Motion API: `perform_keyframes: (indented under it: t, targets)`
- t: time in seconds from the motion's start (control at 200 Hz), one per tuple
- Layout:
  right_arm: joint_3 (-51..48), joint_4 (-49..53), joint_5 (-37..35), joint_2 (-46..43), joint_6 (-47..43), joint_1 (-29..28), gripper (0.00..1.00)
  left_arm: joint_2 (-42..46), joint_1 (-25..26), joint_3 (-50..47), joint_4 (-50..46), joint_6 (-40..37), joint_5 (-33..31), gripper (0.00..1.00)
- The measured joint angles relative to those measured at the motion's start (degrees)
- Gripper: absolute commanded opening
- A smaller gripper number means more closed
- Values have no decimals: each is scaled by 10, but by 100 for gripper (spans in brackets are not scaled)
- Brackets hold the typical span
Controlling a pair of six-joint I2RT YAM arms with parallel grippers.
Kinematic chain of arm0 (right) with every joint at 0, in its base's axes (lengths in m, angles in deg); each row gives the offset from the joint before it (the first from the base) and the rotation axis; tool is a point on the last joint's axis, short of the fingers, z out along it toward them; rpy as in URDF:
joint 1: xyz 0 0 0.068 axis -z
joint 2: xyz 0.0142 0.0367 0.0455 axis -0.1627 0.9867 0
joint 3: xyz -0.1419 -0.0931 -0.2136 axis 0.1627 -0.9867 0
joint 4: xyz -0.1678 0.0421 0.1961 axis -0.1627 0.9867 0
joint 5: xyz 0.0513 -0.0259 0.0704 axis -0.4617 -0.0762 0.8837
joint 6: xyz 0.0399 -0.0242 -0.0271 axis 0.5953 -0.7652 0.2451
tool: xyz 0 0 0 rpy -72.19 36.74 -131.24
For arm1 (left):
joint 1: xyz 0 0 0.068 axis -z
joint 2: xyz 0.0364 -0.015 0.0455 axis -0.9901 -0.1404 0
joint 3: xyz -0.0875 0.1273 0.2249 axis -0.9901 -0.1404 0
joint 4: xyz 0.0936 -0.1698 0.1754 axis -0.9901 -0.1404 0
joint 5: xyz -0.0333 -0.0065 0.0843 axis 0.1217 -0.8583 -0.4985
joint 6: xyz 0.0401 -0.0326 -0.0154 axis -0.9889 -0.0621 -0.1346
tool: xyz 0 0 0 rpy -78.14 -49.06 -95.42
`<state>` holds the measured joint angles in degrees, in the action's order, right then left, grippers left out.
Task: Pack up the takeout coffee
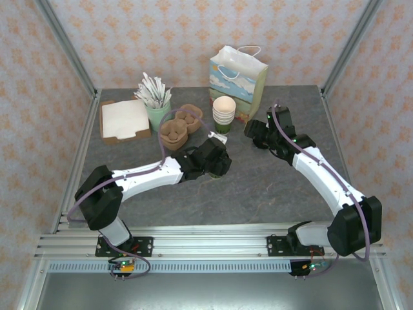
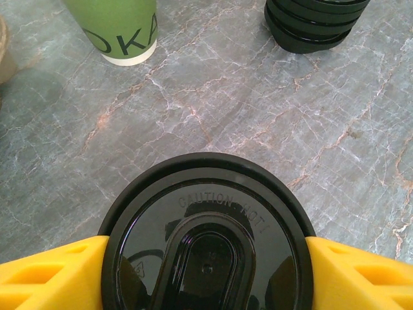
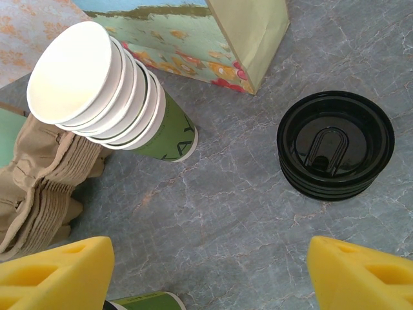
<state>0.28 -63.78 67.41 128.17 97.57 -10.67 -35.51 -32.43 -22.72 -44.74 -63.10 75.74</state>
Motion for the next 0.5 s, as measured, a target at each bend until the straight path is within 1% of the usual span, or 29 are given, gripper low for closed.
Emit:
perform_keyframes:
  t: [0.5]
  targets:
    - [-3,-4,0,0,5,0,79,19,0,0,2,3,2,74]
